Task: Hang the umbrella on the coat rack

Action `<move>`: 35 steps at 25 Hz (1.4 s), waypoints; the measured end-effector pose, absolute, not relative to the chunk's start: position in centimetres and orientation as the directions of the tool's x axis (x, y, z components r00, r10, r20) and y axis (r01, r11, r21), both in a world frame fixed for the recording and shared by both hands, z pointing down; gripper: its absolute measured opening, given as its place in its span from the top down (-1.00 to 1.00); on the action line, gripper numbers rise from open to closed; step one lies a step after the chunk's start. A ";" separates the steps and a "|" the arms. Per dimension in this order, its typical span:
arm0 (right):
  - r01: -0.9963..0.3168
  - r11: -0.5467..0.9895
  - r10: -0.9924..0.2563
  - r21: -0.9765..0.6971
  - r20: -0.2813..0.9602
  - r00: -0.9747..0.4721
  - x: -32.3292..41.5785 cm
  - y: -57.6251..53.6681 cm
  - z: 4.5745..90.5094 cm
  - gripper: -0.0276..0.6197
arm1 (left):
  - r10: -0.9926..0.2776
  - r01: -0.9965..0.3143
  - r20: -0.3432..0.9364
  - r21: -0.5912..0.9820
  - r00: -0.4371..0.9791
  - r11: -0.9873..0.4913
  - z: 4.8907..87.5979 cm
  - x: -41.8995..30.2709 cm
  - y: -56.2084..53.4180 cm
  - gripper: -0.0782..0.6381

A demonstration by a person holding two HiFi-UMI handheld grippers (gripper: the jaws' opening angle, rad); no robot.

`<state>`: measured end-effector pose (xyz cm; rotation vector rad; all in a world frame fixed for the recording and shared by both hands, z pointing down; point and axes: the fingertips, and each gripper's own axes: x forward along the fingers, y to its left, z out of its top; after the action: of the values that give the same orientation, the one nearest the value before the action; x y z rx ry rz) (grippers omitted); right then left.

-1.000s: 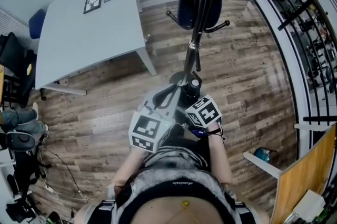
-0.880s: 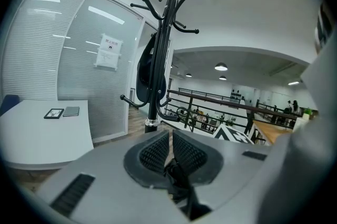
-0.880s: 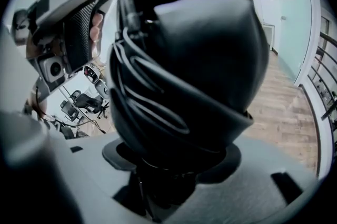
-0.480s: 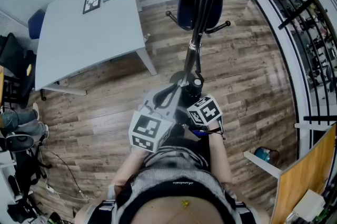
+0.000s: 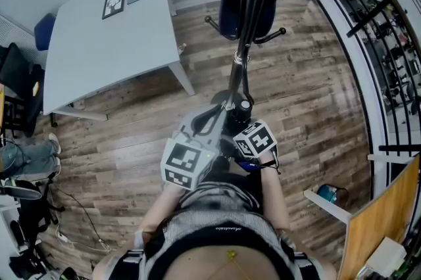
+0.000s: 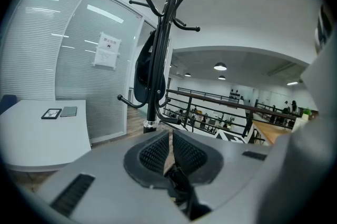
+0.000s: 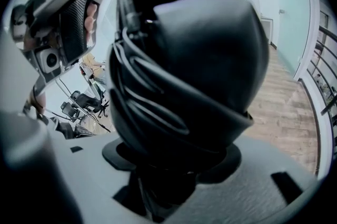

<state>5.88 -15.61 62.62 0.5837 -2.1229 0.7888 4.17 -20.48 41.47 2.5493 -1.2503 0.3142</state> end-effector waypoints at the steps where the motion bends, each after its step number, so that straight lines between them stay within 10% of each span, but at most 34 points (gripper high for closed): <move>1: -0.620 0.707 -0.137 -0.340 0.794 -0.592 5.7 -15.4 62.6 0.05 | -0.734 -0.796 0.317 0.157 0.601 -0.584 41.5 4.2 -20.5 0.72; 35: -0.674 0.648 -0.158 -0.356 0.802 -0.576 7.4 -18.8 63.6 0.02 | -0.742 -0.805 0.320 0.155 0.589 -0.572 42.4 4.0 -21.6 0.72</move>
<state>7.42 -18.79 63.64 0.6439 -2.0939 0.8536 3.96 -21.62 42.42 2.5376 -1.2683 0.3182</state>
